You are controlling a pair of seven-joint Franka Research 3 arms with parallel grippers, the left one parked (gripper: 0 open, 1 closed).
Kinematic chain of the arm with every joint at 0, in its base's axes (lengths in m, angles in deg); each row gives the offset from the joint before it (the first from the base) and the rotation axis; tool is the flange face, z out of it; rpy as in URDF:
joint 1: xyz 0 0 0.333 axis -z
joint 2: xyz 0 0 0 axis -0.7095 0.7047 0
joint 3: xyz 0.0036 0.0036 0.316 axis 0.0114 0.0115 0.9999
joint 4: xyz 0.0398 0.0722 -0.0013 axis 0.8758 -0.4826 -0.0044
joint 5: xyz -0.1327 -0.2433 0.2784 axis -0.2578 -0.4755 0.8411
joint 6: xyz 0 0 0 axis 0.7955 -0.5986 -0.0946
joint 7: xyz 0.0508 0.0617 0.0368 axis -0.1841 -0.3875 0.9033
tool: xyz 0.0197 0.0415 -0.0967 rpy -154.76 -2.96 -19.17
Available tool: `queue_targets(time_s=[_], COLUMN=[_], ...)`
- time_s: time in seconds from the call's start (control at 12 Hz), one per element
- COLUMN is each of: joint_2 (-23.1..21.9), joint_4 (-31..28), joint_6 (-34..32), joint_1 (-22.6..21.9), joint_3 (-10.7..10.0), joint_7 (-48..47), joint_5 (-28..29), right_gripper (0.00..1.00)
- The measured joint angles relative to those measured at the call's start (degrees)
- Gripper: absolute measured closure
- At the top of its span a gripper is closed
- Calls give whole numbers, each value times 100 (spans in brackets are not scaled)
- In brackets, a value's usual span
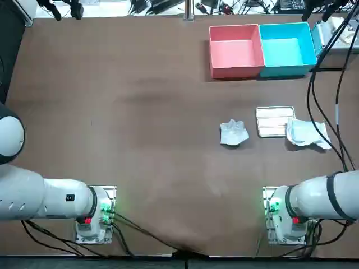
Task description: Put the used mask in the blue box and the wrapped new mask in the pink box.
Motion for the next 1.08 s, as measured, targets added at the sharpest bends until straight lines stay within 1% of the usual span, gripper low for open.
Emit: queue_targets(time_s=[0.58, 0.75, 0.92, 1.08], joint_2=[30, 86, 143, 194], joint_4=[84, 51, -92, -244], joint_6=[6, 0, 58, 126], joint_1=[-66, -209, -444, -658], joint_3=[10, 18, 35, 52], joint_7=[-2, -2, -2, -2], joint_5=[26, 74, 161, 470], right_gripper=[0, 0, 0, 0])
